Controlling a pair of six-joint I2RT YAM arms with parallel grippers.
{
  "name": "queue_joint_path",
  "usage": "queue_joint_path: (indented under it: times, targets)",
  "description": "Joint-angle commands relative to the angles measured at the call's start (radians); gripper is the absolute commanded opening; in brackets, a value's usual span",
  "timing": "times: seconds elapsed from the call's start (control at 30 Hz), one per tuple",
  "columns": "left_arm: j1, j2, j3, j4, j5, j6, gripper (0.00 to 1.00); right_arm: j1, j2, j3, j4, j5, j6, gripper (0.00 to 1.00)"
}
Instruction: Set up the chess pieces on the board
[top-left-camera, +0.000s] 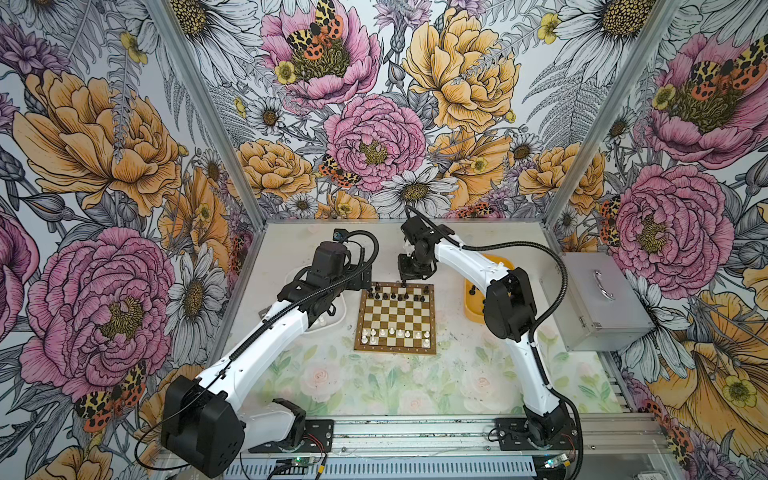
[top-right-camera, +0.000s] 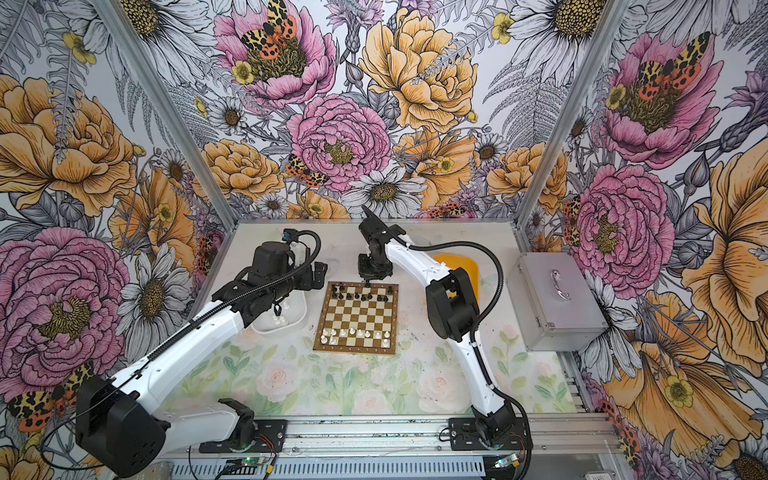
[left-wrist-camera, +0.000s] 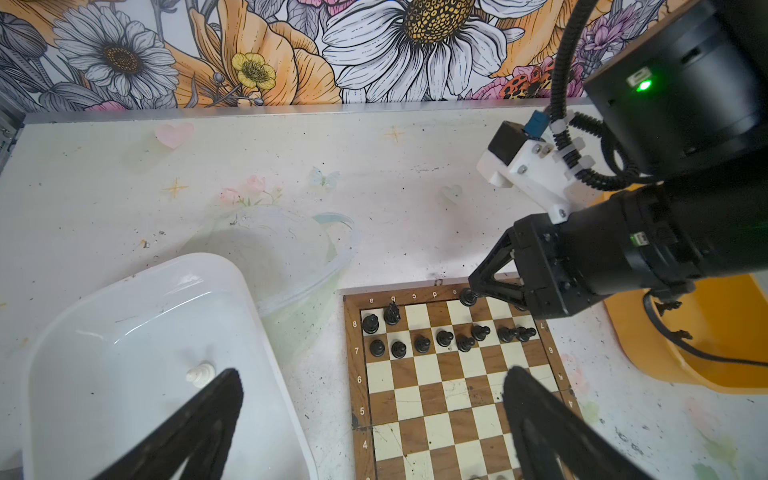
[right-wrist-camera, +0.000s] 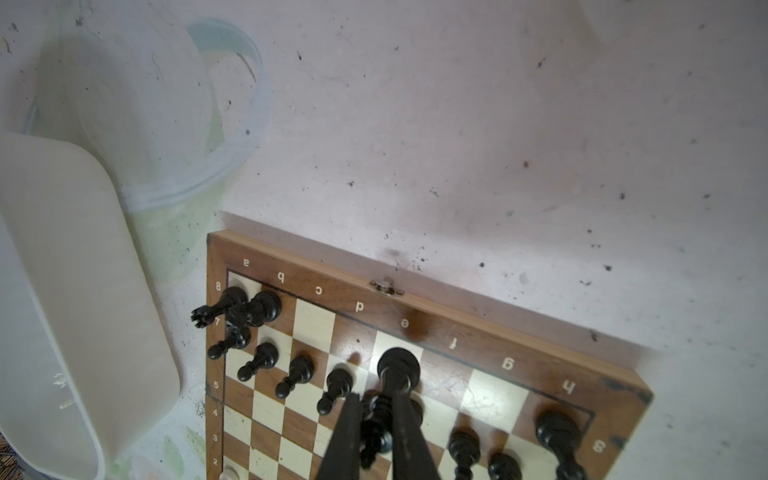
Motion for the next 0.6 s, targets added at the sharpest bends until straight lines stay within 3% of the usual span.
queue_joint_path:
  times: [0.0,0.57]
  targets:
    - [0.010,0.012,0.009,0.025,0.029,-0.002,0.99,0.007,0.017,0.030,-0.016,0.019,0.002,0.02]
    - [0.017,0.022,0.020,0.027,0.040,0.004,0.99,0.016,0.022,0.032,-0.033,0.021,-0.003,0.01]
